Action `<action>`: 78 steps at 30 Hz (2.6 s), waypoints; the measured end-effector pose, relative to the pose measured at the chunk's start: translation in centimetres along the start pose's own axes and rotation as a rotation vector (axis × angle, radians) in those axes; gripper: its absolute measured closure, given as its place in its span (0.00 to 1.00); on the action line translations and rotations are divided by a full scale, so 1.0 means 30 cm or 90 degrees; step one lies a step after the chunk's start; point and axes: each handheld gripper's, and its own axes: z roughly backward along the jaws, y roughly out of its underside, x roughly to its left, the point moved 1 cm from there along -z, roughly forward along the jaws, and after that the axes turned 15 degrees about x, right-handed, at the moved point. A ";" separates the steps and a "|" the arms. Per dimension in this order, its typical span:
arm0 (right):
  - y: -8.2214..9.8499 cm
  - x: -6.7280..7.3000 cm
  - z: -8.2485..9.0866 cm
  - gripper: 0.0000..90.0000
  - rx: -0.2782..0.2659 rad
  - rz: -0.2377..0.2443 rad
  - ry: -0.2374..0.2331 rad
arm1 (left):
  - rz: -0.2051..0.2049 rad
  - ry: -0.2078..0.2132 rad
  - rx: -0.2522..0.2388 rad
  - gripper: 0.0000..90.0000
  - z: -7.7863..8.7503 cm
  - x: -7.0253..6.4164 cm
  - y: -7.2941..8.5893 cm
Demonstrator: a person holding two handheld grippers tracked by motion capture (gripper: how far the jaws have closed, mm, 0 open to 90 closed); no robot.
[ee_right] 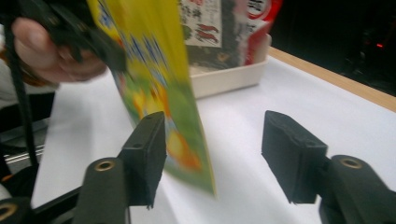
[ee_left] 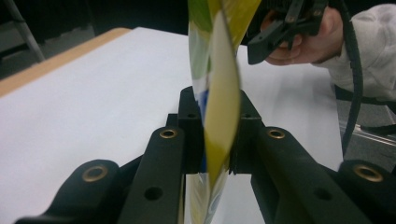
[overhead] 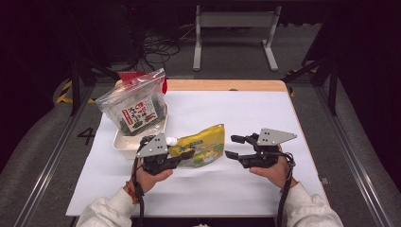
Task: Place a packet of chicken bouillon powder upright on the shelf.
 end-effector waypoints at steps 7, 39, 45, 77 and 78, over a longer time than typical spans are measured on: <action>0.039 -0.026 0.003 0.41 0.029 -0.040 0.013 | -0.024 -0.056 -0.011 0.88 0.138 0.044 -0.002; 0.087 -0.036 -0.034 0.37 0.091 -0.052 0.033 | -0.006 -0.160 0.027 0.88 0.386 0.211 0.142; 0.091 -0.037 -0.042 0.37 0.097 -0.053 0.031 | 0.002 -0.154 0.054 0.88 0.388 0.254 0.194; 0.103 -0.030 -0.097 0.35 0.149 -0.056 -0.004 | 0.031 -0.121 0.051 0.86 0.427 0.343 0.254; 0.102 -0.028 -0.098 0.35 0.150 -0.054 -0.006 | 0.022 -0.117 0.055 0.87 0.434 0.341 0.249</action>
